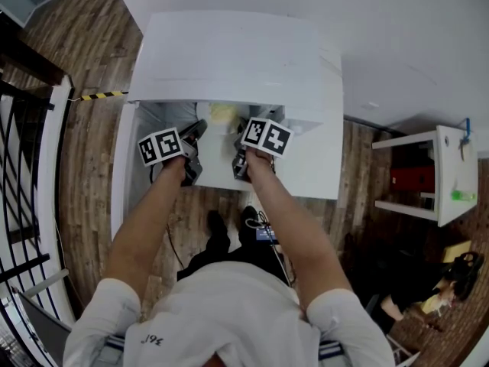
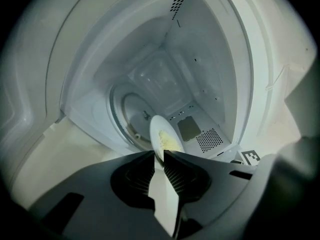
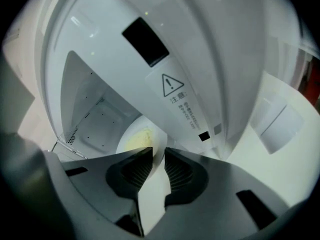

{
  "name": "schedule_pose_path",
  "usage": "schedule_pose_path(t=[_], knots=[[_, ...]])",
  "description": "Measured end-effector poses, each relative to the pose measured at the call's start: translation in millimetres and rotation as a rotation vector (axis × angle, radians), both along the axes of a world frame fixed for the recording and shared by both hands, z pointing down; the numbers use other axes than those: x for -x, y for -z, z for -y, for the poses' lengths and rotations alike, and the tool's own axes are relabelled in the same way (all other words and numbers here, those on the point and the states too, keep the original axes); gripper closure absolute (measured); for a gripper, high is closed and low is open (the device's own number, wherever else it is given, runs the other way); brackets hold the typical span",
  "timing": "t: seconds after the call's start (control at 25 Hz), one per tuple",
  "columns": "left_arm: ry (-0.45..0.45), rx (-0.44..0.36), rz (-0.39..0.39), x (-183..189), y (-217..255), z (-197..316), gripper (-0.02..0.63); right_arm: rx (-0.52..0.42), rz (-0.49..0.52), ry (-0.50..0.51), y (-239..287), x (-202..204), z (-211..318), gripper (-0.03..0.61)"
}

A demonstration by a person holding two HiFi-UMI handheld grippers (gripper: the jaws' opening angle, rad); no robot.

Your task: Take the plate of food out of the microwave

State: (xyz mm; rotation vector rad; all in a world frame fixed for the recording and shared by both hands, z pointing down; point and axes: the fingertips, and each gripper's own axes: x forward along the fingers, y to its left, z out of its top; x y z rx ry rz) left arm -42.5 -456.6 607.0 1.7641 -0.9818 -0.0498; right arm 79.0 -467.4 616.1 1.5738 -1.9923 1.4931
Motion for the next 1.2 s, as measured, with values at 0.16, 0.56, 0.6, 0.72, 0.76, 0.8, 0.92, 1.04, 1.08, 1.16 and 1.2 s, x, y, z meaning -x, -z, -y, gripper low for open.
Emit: schedule_pose_path(t=[0.16,0.56,0.6,0.72,0.76,0.8,0.92,1.04,1.08,1.16,1.2], knots=[[0.002,0.0,0.001,-3,7,-14,0.554,-0.001,0.003,0.011,9,-2,-11,0.503],[0.006,-0.013,-0.002,-13,22,-49,0.554,-0.012,0.011,0.015,23,-13,-45,0.506],[0.006,-0.016,-0.001,-14,24,-53,0.554,-0.014,0.014,0.016,25,-14,-48,0.506],[0.009,-0.025,-0.002,-17,32,-63,0.554,-0.019,0.023,0.021,32,-16,-58,0.506],[0.01,-0.029,-0.003,-17,35,-67,0.554,-0.021,0.026,0.024,35,-16,-62,0.506],[0.012,-0.033,-0.004,-18,37,-71,0.554,-0.022,0.028,0.027,37,-17,-66,0.506],[0.016,-0.045,-0.008,-20,44,-83,0.554,-0.025,0.034,0.035,43,-19,-76,0.506],[0.014,-0.051,-0.011,-23,51,-93,0.554,-0.021,0.036,0.042,48,-22,-86,0.506],[0.013,-0.052,-0.012,-24,53,-97,0.554,-0.019,0.035,0.043,50,-22,-90,0.506],[0.012,-0.056,-0.014,-25,58,-104,0.554,-0.016,0.031,0.047,55,-24,-96,0.506],[0.013,-0.058,-0.015,-26,61,-107,0.554,-0.016,0.029,0.05,58,-24,-99,0.506]])
